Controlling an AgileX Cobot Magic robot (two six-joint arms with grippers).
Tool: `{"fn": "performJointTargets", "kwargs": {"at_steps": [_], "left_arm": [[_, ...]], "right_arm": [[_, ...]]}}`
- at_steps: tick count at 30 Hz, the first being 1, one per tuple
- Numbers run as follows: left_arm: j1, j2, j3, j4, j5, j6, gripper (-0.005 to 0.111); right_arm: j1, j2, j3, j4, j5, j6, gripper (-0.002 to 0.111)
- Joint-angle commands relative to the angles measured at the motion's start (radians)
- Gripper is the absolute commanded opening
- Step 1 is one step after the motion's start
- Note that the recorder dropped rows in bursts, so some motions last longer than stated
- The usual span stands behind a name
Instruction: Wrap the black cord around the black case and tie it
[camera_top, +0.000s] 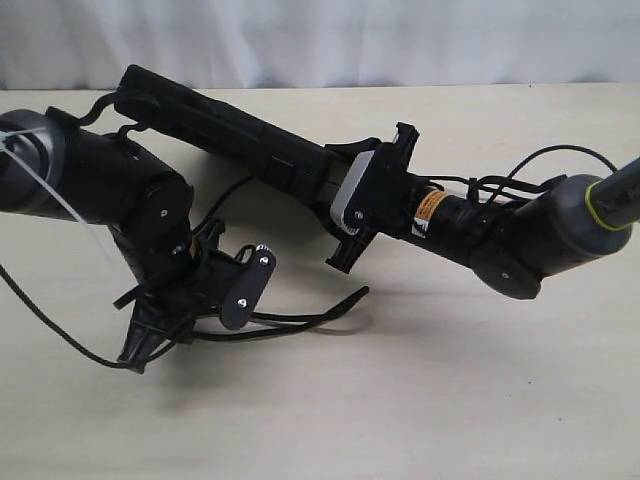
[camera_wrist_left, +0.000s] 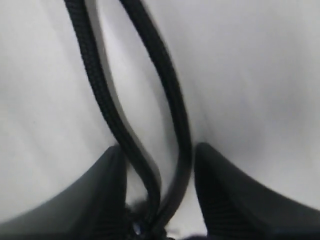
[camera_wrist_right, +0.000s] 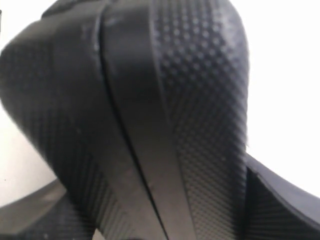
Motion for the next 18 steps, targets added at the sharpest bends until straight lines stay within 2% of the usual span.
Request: {"fn": "performJointTargets", "kwargs": {"at_steps": [1, 4, 11, 15, 18], "left_arm": [[0.001, 0.026, 0.01, 0.017, 0.117, 0.04, 0.02], [0.001, 0.026, 0.01, 0.017, 0.121, 0.04, 0.0], [0.026, -0.029, 0.01, 0.001, 0.139, 0.024, 0.0], [0.091, -0.113, 0.01, -0.071, 0.172, -0.018, 0.0], [0.17, -0.184, 0.01, -0.175, 0.21, -0.024, 0.0]], "right_arm": [[0.002, 0.012, 0.011, -0.019, 0.095, 0.058, 0.004], [0.002, 0.012, 0.011, -0.019, 0.095, 0.062, 0.004], [0.002, 0.012, 0.011, -0.019, 0.095, 0.164, 0.004], [0.002, 0.012, 0.011, -0.019, 0.095, 0.224, 0.004], [0.002, 0.012, 0.011, -0.012, 0.095, 0.268, 0.004]]}}
